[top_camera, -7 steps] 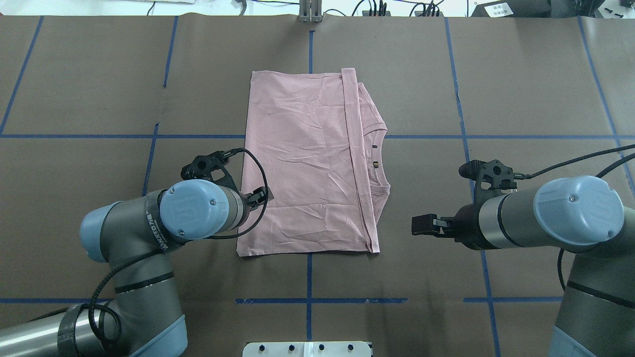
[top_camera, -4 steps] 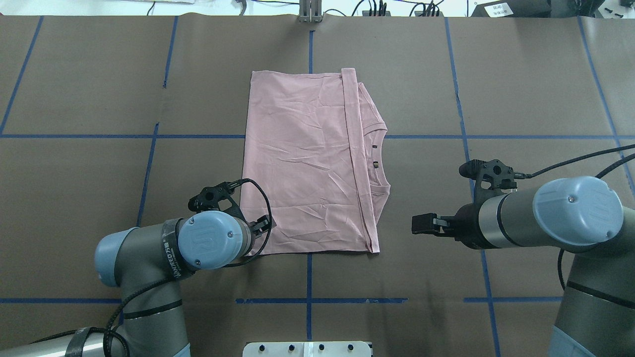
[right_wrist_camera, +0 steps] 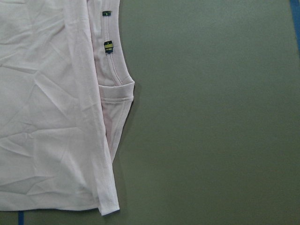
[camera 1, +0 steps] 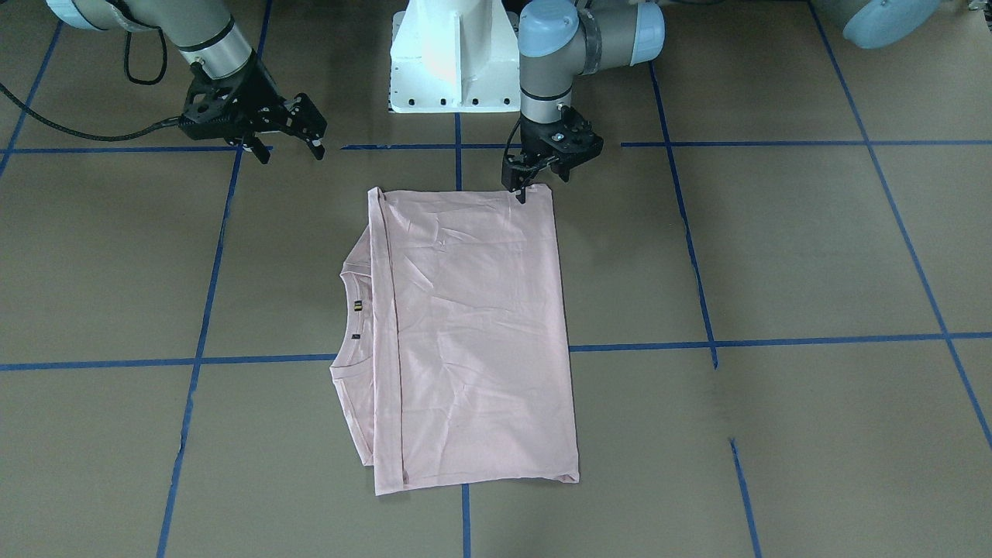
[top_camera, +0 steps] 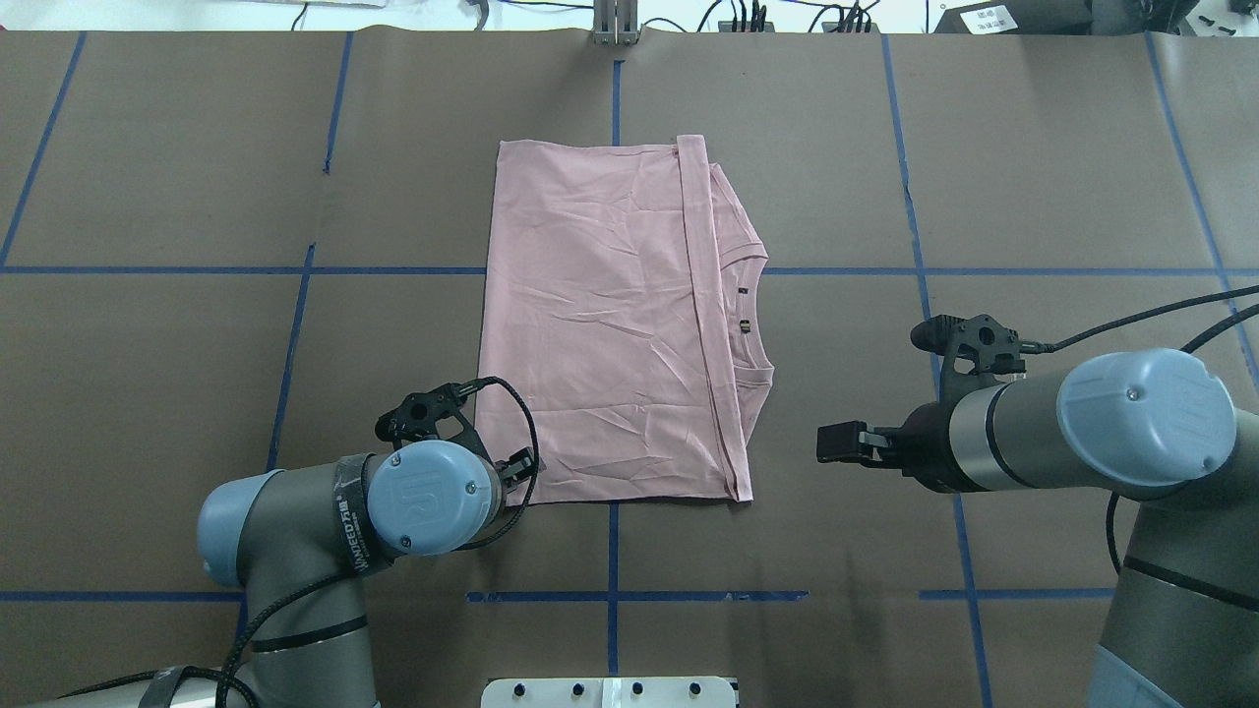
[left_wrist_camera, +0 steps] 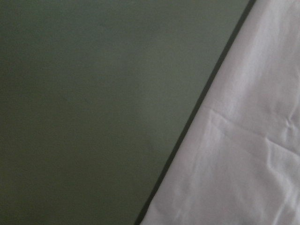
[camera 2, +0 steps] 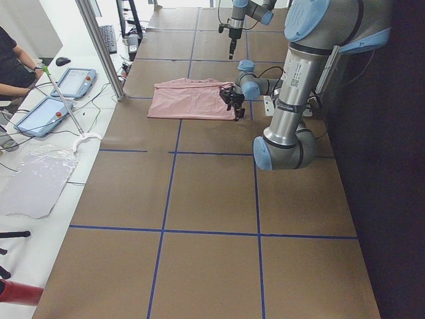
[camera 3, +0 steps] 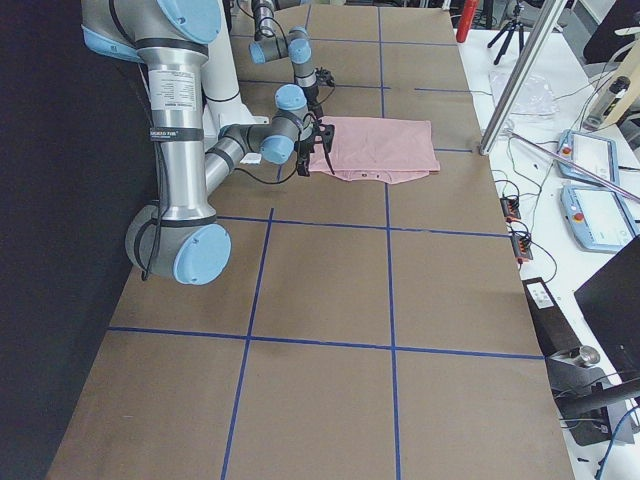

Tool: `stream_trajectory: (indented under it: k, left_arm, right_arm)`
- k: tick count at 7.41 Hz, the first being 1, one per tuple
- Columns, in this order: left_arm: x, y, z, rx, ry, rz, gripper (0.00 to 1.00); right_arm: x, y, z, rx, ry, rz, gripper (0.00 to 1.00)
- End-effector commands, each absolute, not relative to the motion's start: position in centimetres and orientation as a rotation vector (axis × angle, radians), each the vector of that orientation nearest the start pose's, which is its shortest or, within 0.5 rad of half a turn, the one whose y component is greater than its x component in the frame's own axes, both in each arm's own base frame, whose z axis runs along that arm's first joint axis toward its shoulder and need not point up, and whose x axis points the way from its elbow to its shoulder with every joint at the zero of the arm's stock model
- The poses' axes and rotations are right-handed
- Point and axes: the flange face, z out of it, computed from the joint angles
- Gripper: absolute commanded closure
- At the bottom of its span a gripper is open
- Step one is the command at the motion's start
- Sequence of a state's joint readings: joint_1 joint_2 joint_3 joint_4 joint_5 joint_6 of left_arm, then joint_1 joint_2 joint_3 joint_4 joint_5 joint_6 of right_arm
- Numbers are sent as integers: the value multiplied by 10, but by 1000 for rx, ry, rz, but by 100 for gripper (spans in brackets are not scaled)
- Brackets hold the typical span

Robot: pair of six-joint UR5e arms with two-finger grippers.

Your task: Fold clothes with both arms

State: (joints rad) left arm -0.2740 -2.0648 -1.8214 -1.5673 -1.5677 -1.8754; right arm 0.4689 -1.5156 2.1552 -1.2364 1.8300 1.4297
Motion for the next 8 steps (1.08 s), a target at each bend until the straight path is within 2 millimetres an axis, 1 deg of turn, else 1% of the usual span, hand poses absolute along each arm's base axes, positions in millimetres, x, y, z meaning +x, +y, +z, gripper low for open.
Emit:
stream_trajectory:
  k: [1, 5, 6, 7, 8]
  left_arm:
    - [572, -299, 277, -9, 749, -551, 4]
    - [573, -303, 281, -2, 741, -548, 6]
    - [573, -303, 281, -1, 740, -549, 12]
    - [573, -304, 281, -1, 742, -551, 21]
    - [573, -304, 281, -1, 742, -552, 34]
  right_arm:
    - [-372, -312, 324, 66, -996, 179, 0]
    - [-372, -313, 325, 66, -994, 180, 0]
    - [-371, -312, 326, 66, -993, 181, 0]
    - [-372, -313, 325, 66, -994, 180, 0]
    - [-371, -313, 324, 68, -996, 181, 0]
